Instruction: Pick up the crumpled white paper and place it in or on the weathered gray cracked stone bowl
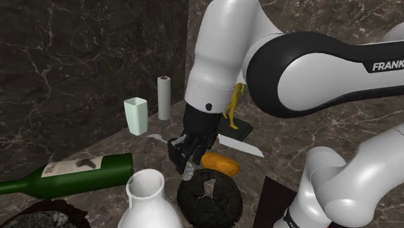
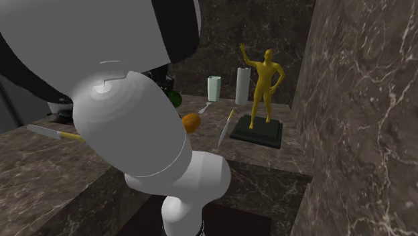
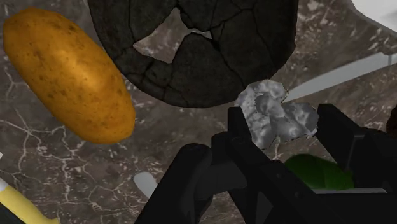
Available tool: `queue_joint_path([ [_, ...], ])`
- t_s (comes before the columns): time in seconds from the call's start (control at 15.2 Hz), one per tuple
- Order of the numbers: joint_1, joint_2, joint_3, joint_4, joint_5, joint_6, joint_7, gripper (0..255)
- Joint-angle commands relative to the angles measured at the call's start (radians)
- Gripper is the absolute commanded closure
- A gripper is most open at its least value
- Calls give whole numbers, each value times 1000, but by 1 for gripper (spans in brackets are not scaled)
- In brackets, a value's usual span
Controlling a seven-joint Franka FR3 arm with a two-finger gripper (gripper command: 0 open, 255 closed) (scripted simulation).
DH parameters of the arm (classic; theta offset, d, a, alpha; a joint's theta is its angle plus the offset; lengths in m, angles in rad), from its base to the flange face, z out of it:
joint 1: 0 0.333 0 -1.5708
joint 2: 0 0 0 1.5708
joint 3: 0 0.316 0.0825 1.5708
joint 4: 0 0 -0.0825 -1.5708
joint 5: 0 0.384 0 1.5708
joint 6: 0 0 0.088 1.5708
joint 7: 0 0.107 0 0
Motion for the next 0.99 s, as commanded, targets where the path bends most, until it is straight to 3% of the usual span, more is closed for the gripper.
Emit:
queue_joint_path([
  [0.0, 25, -89, -4, -62, 24, -25, 7, 255],
  [0.2, 55, -182, -5, -123, 45, -56, 19, 255],
  [0.92, 67, -179, 22, -252, 72, 76, 12, 255],
])
